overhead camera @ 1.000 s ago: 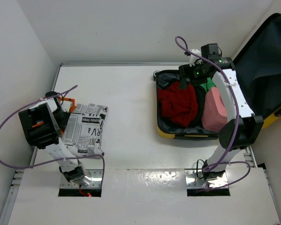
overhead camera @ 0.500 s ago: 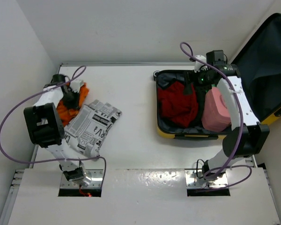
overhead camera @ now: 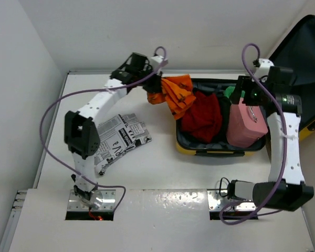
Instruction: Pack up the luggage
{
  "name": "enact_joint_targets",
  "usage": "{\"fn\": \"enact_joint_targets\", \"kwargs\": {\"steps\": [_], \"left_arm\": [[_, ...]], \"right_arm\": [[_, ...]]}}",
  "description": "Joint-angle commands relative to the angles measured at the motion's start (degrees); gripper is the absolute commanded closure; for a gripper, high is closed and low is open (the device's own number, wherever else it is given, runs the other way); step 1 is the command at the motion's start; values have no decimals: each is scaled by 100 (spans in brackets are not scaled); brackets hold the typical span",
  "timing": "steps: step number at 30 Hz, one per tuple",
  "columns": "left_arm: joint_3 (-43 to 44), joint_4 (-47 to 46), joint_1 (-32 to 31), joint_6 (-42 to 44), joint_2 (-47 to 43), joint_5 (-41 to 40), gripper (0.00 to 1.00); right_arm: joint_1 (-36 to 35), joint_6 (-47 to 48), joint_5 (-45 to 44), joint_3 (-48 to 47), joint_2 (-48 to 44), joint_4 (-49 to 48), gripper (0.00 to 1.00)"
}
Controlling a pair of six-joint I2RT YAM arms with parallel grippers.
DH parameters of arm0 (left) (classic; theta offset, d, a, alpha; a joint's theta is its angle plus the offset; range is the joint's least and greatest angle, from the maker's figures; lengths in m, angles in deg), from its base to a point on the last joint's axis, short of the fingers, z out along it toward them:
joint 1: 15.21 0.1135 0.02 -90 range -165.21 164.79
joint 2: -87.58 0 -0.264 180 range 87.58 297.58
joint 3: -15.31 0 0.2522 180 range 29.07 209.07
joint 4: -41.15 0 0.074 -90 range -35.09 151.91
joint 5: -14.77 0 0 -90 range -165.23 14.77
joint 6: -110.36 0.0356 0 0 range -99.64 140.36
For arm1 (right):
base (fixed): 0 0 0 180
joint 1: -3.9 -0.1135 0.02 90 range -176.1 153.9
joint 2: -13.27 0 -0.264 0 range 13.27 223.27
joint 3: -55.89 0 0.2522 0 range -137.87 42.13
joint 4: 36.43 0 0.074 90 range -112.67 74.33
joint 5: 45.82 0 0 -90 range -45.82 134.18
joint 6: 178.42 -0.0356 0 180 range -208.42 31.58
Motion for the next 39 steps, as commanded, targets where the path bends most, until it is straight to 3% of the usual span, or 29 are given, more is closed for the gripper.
{"fn": "enact_joint_targets", "kwargs": {"steps": [1,8,11,17,23,27,29,34,37,39], "left_arm": [[802,-305,-651,-405,418,199,100],[2199,-630,-1513,-361,963,253,100],[2657,-849,-1873,-168,1025,-326,100],[2482,-2044,-2243,307,1182,-1855,100],[2359,-2904,-2244,790,1745,-2234,100],[2070,-3240,-2112,1036,2158,-2419,100],[1938,-3082,-2033,985,2317,-2139,100],[44,-3223,-1979,589,1879,-945,100],[-853,-3327,-2251,457,1483,-1143,100],[-981,-3259,-2331,256,1430,-1145,96]], "right_arm": [[295,-268,-323,215,-554,-595,27],[1086,-233,-596,865,-1538,-1132,25],[1244,-215,-569,989,-1715,-1212,24],[1315,-303,-359,1060,-1759,-1194,24],[1315,-338,-306,963,-1549,-1265,24],[1333,-453,-244,946,-1434,-1317,24],[1324,-523,-165,937,-1382,-1352,24],[1333,-725,151,1024,-1205,-1782,27],[1263,-1127,432,1060,-995,-2299,30],[1167,-1269,572,1025,-715,-2415,30]]}}
